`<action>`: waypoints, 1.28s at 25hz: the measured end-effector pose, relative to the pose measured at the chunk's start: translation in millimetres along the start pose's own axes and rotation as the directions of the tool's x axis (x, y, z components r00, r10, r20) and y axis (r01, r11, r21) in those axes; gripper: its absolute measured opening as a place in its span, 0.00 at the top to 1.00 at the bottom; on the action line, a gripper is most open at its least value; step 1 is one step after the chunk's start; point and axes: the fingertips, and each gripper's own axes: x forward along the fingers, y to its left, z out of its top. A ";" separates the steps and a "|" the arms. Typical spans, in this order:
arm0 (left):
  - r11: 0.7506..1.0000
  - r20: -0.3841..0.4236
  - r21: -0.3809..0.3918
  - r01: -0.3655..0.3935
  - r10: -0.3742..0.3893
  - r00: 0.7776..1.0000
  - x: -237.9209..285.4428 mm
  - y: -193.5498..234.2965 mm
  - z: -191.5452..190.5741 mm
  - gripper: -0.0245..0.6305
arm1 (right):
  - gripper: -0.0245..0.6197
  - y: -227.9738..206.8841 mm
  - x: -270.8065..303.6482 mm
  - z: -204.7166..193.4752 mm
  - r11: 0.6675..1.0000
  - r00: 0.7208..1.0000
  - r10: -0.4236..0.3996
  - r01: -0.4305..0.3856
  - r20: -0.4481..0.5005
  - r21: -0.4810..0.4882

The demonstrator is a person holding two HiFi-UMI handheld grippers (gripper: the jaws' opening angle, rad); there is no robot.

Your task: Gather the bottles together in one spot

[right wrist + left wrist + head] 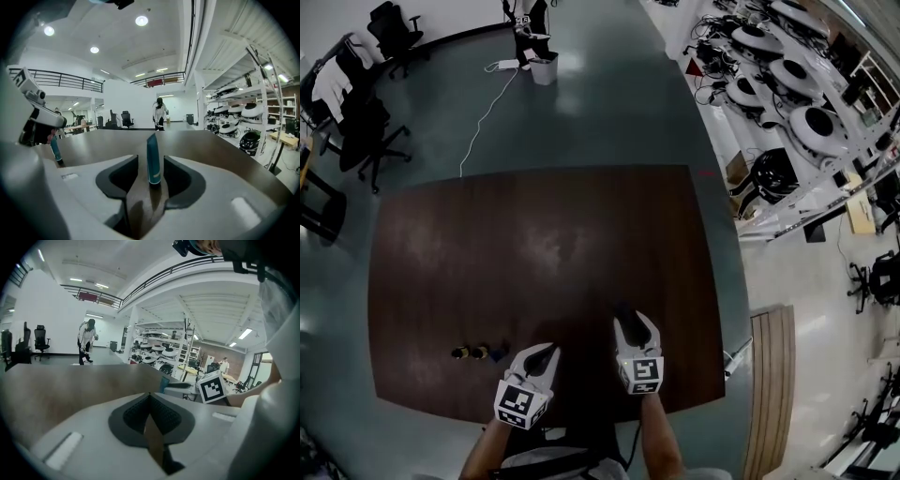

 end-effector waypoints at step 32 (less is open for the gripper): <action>0.999 0.003 -0.032 -0.018 0.018 1.000 -2.4 15.9 2.2 0.96 | 0.83 -0.2 3.6 7.7 0.999 0.999 -0.037 0.037 0.003 -0.027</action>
